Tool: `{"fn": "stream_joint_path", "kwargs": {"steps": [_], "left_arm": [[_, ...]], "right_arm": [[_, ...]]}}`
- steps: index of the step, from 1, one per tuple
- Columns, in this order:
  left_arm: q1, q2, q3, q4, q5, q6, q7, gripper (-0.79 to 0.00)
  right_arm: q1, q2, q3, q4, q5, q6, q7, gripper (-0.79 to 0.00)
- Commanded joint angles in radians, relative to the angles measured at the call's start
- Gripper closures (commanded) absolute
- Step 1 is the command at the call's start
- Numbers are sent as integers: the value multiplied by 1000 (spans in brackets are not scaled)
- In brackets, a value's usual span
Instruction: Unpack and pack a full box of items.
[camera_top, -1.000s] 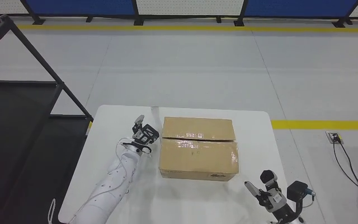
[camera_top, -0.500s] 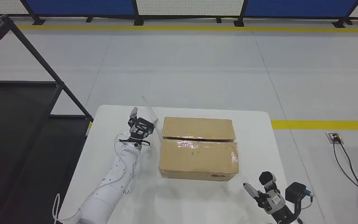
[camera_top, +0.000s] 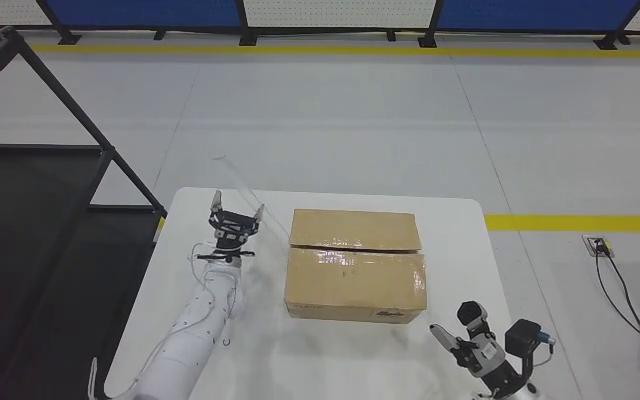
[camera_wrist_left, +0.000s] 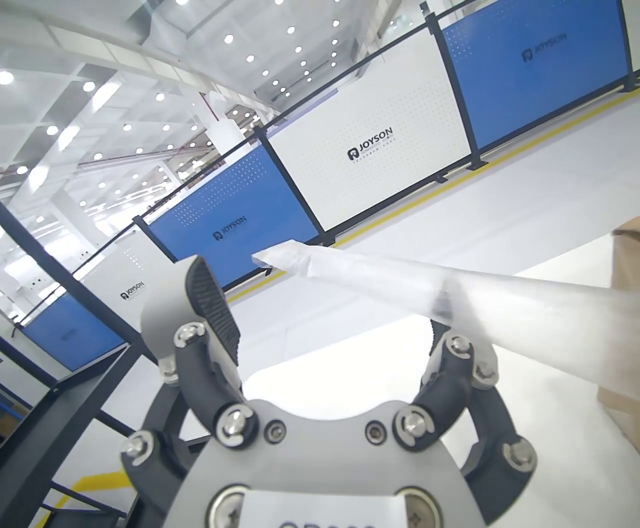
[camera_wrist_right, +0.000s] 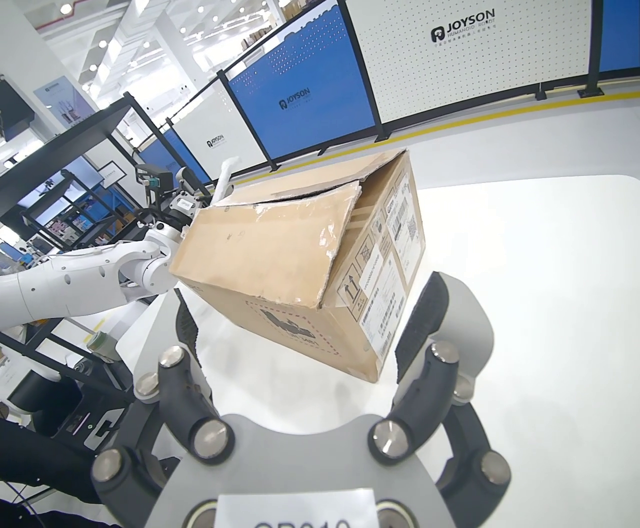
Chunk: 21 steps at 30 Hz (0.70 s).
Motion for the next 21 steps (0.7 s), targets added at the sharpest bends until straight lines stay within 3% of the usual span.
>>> {"fn": "stream_joint_path", "kwargs": {"steps": [1,12,21], "left_arm": [[12,7,-15,-6,-7,7,12,-785],[118,47,-109,-94,-63,50,18,-785],[237,89,-189,-248,-41,87,-74,-785]], "right_arm": [[8,0,-3,2,-2,-6,4,-785],[42,2,-11,5,-4,-29,41,-785],[71,5,-23,-4,-13,-44,74,-785]]}}
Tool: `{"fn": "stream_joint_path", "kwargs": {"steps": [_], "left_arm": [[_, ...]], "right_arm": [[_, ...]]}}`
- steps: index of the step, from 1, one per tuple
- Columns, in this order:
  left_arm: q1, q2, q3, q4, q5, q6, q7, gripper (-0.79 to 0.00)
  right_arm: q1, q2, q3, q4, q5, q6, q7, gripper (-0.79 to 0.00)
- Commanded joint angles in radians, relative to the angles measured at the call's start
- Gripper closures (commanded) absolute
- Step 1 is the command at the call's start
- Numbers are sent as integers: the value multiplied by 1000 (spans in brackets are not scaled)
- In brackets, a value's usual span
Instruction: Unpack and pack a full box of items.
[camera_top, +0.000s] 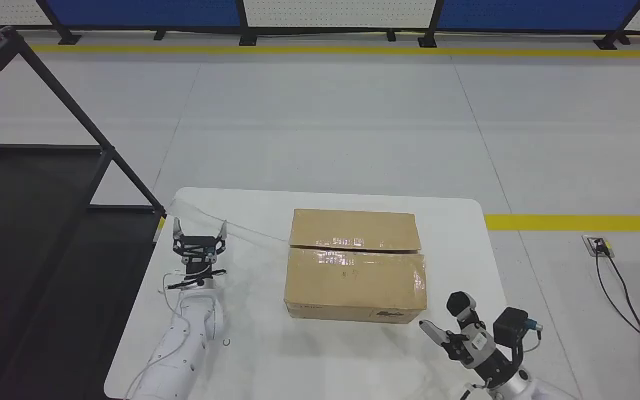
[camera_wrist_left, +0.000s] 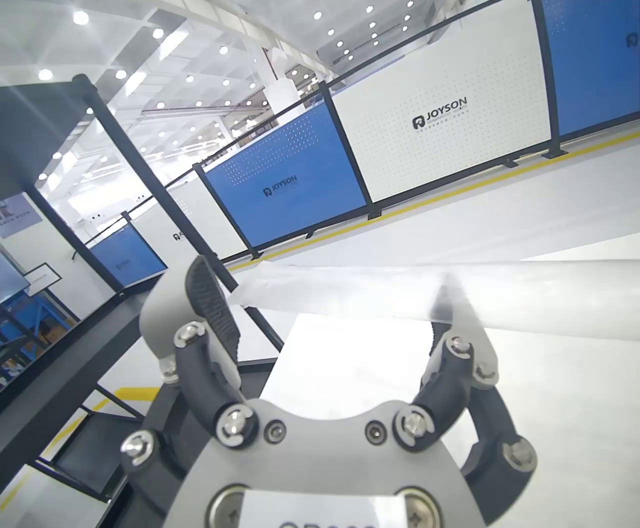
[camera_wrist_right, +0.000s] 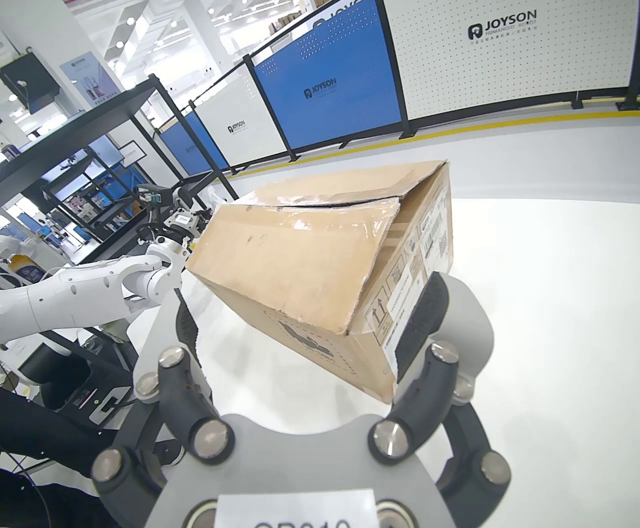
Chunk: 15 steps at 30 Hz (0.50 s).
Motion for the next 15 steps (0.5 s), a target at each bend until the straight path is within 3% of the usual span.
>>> {"fn": "stream_joint_path", "kwargs": {"steps": [1,12,15], "left_arm": [[31,9,-21,-43,0,8,-30,-785],[241,58,-167,-321,37,55,-227,-785],[295,65,-196,-400,25,9,-282,-785]], "right_arm": [[6,0,-3,0,-2,-2,7,-785],[38,2,-23,13,-5,-22,24,-785],[50,1,-33,19,1,-20,22,-785]]}}
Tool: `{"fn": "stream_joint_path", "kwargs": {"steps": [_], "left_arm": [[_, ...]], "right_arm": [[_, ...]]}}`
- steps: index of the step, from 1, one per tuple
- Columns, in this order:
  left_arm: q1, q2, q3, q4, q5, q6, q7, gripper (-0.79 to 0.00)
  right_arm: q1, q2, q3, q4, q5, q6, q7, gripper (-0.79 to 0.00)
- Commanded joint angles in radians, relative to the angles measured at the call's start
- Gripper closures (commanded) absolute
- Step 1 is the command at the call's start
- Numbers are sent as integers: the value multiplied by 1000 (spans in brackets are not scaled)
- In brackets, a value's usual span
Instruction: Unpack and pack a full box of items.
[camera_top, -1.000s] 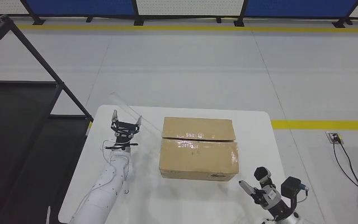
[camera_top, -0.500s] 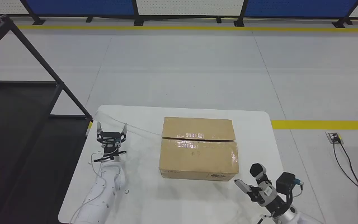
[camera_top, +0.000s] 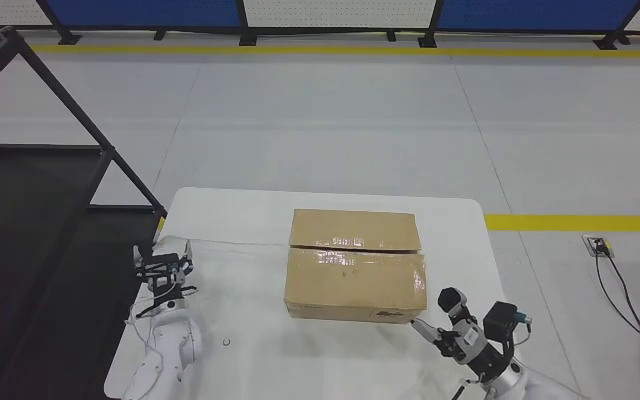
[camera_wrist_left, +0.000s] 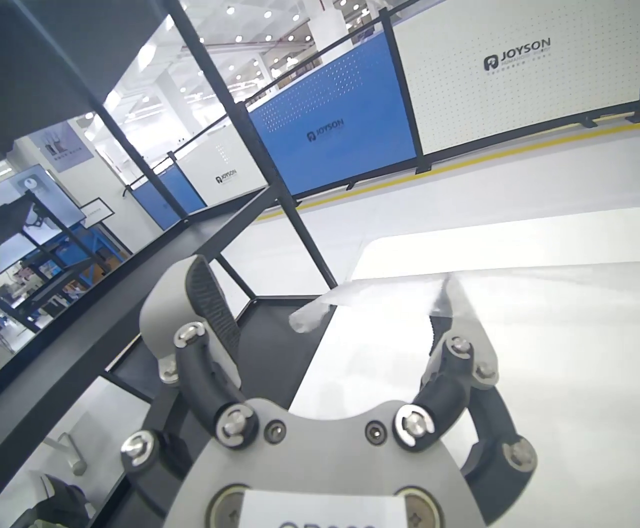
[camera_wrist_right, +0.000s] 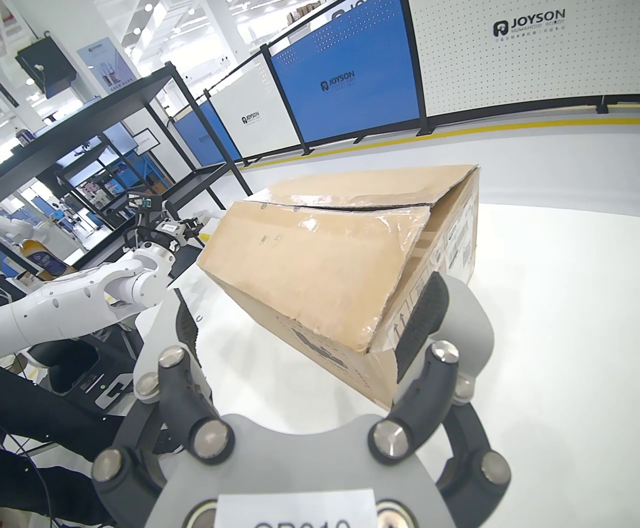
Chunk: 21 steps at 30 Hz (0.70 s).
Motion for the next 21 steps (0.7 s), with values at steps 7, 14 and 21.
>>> {"fn": "stream_joint_path", "kwargs": {"steps": [7,14,21], "left_arm": [[23,2,-8,-34,-10,-31,-25,-785],[21,5,-36,-35,-15,-31,-76,-785],[-3,7,-89,9,-44,11,-111,-785]], "right_arm": [[7,-1,-7,4,7,9,-5,-785],[7,-1,-7,3,7,12,-5,-785],[29,-2,-27,5,17,32,21,-785]]}}
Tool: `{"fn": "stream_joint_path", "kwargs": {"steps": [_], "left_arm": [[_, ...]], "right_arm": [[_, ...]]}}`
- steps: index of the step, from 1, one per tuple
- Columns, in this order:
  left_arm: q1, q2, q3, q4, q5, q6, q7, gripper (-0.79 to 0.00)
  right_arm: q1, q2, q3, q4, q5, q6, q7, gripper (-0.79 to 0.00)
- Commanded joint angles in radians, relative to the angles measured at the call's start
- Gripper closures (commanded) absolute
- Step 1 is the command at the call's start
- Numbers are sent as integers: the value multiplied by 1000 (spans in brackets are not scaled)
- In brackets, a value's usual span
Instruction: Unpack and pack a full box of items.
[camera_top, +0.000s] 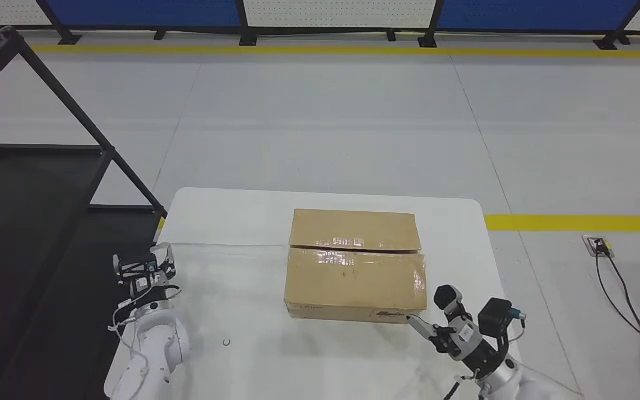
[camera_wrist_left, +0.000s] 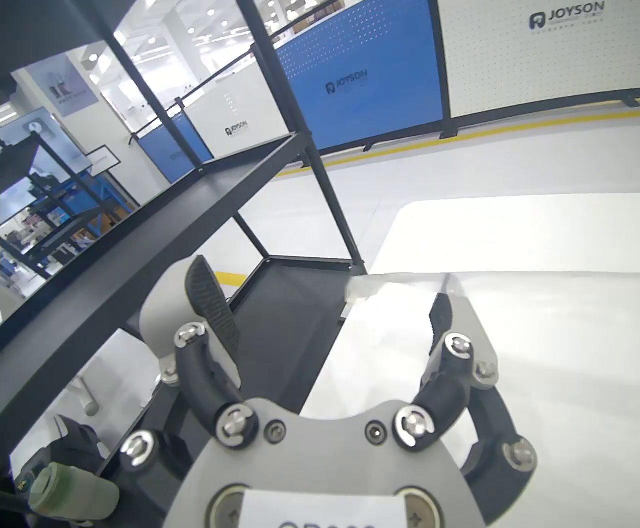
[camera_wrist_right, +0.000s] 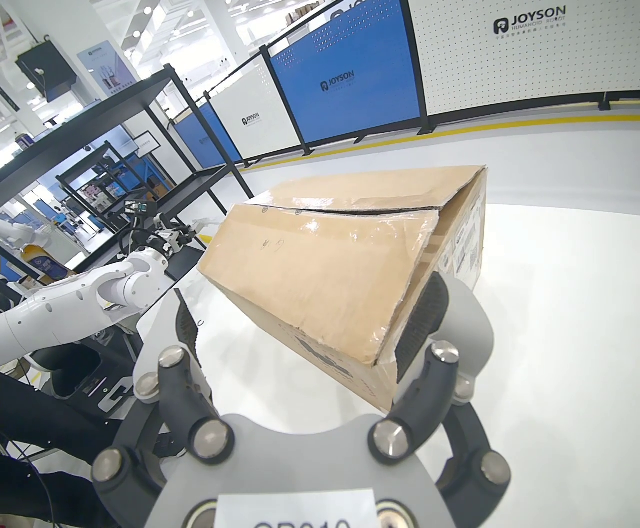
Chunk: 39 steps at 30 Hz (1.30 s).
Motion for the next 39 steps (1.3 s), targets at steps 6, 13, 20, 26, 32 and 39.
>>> {"fn": "stream_joint_path", "kwargs": {"steps": [6,13,20,26,32,39], "left_arm": [[-16,5,-65,44,-37,32,-14,-785],[-34,11,-119,75,-60,63,-26,-785],[-29,6,-156,38,-151,39,-3,-785],[22,6,-161,-58,-202,-119,24,-785],[125,21,-157,-202,-157,-381,43,-785],[246,29,-174,-390,-199,-593,97,-785]], "right_arm": [[34,1,-16,-5,7,3,38,-785],[64,1,-34,2,13,1,61,-785],[76,2,-42,8,28,-12,68,-785],[81,5,-37,18,122,-62,103,-785],[125,17,-19,20,301,-91,274,-785],[211,40,53,78,548,-146,461,-785]]}}
